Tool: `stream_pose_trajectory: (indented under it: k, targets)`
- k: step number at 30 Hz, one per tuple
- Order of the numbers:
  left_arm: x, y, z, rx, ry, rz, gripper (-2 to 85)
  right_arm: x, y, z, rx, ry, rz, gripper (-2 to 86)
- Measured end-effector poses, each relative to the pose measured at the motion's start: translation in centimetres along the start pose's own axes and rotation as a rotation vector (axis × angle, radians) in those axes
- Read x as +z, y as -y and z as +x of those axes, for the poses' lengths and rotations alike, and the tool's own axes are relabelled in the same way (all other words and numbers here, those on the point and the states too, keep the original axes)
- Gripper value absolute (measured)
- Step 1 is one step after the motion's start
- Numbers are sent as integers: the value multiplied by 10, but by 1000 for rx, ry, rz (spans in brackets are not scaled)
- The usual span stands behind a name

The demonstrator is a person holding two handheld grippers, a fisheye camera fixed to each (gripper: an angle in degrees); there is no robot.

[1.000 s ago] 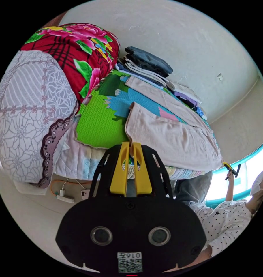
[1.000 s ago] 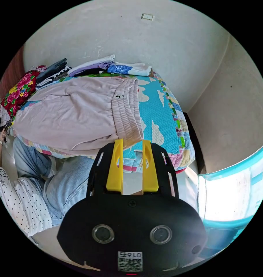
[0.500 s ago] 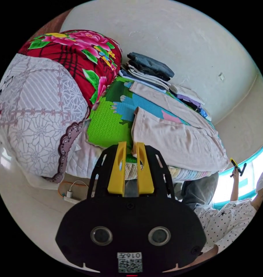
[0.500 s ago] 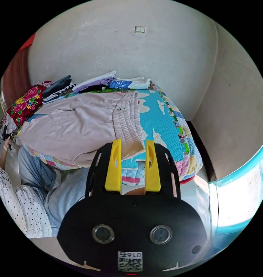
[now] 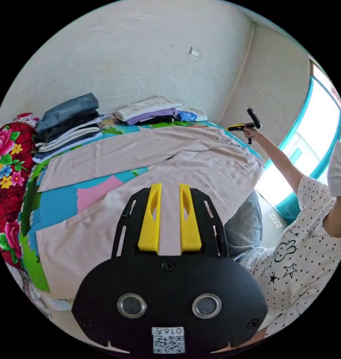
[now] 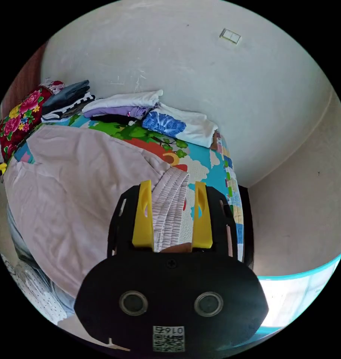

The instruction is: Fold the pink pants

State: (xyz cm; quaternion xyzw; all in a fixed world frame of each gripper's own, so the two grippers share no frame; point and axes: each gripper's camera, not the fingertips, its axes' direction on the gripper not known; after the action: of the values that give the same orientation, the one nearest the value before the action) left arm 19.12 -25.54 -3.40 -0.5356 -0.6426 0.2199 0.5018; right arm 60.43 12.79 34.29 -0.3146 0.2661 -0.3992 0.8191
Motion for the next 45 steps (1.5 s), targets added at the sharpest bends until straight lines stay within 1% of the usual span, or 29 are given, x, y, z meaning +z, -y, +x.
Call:
stream_pose_trajectory:
  k: [2,4,7,9,11,13,16,18,20,21,23,24,25,26,29,33,35,39,45]
  targets:
    - [35,38,33,84,-123,6,73,32,23,18,52,37,-71,140]
    - [52,63,51,140,-152,0,69,58,42,45,117,151,-141,109]
    - [70,100,73,214,-169,-18,61,60,59,74,132,294,-106,76]
    - [78,119,83,239,-211,-13,56,52,67,88,111,307,-63,42]
    - [95,141,96,263,-294,-47,51,45,77,102,88,331,-48,24]
    - [108,156,106,288,-306,-81,48,34,94,122,107,350,-12,9]
    - [123,187,112,300,-250,-108,39,23,116,155,206,381,65,1]
    - [128,217,109,301,-195,-104,26,30,128,169,248,394,67,0]
    - [136,274,95,309,-61,-61,9,50,141,176,258,369,-33,-1]
    - [140,291,89,315,-30,-55,6,62,147,177,249,339,-76,-2]
    - [174,367,63,365,33,-86,19,71,153,179,240,314,-71,-2]
    - [185,387,54,367,40,-103,27,74,156,183,233,310,-63,-1]
    - [210,425,36,370,56,-146,40,77,160,189,232,313,-65,-1]
    - [236,459,15,336,74,-192,47,78,162,192,232,318,-65,-1]
    - [296,525,-30,238,90,-249,48,76,171,213,218,381,-46,-1]
    - [340,560,-53,255,42,-258,30,71,185,236,186,425,-43,-1]
    - [359,570,-50,338,65,-282,17,69,191,242,164,426,-46,-1]
    - [372,584,-46,400,110,-268,-3,63,208,249,127,405,-54,0]
    - [374,619,-54,443,57,-308,-10,45,230,263,109,406,-57,-1]
